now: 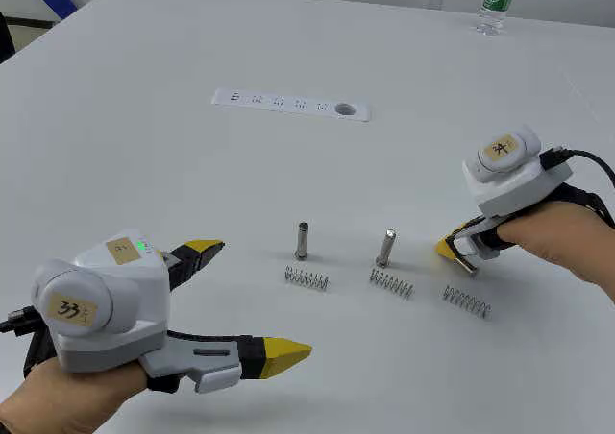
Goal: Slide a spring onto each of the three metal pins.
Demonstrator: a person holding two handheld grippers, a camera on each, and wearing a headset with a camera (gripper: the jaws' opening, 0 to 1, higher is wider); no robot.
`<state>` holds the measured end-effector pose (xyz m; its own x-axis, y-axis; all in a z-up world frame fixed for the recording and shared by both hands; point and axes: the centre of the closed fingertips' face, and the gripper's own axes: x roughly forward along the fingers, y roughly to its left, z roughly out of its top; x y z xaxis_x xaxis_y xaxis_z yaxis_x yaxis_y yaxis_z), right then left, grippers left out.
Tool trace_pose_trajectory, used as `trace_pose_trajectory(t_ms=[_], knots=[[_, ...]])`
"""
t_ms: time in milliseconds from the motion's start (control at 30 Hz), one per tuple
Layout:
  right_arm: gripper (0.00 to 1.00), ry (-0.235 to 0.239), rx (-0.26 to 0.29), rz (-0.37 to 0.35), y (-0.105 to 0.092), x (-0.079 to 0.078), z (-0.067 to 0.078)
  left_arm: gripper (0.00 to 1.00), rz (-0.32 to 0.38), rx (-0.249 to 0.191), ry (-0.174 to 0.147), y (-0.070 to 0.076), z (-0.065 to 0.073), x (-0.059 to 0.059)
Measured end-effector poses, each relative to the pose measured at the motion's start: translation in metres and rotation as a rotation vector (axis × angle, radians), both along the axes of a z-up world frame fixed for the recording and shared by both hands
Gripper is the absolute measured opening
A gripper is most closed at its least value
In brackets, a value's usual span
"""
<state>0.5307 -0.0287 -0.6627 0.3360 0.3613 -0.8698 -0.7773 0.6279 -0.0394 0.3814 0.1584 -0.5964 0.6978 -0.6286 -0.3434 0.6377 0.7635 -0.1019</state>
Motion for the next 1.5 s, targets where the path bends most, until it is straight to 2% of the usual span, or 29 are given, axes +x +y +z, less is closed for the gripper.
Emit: trace_pose_trajectory(t_ms=[133,267,400,667,1067,1500], knots=[[0.1,0.013,0.011,-0.024,-0.001,0.0,0.0,0.99,0.002,-0.003,-0.003,0.0,0.001,0.001],[0.09,0.018,0.054,-0.063,-0.003,0.0,0.001,0.99,0.003,-0.004,-0.005,0.0,0.002,0.001],[0.09,0.003,0.044,-0.062,-0.003,-0.004,0.001,0.99,0.007,-0.002,-0.011,0.0,0.005,0.001],[0.09,-0.017,0.078,-0.081,-0.006,-0.009,0.017,0.99,0.001,-0.004,-0.02,-0.001,0.008,0.002],[0.09,-0.056,0.108,-0.09,-0.009,-0.018,0.032,0.99,-0.014,0.002,-0.03,-0.004,0.01,0.002],[0.09,-0.085,0.132,-0.104,-0.013,-0.021,0.038,0.99,-0.018,0.003,-0.033,-0.006,0.011,0.0]])
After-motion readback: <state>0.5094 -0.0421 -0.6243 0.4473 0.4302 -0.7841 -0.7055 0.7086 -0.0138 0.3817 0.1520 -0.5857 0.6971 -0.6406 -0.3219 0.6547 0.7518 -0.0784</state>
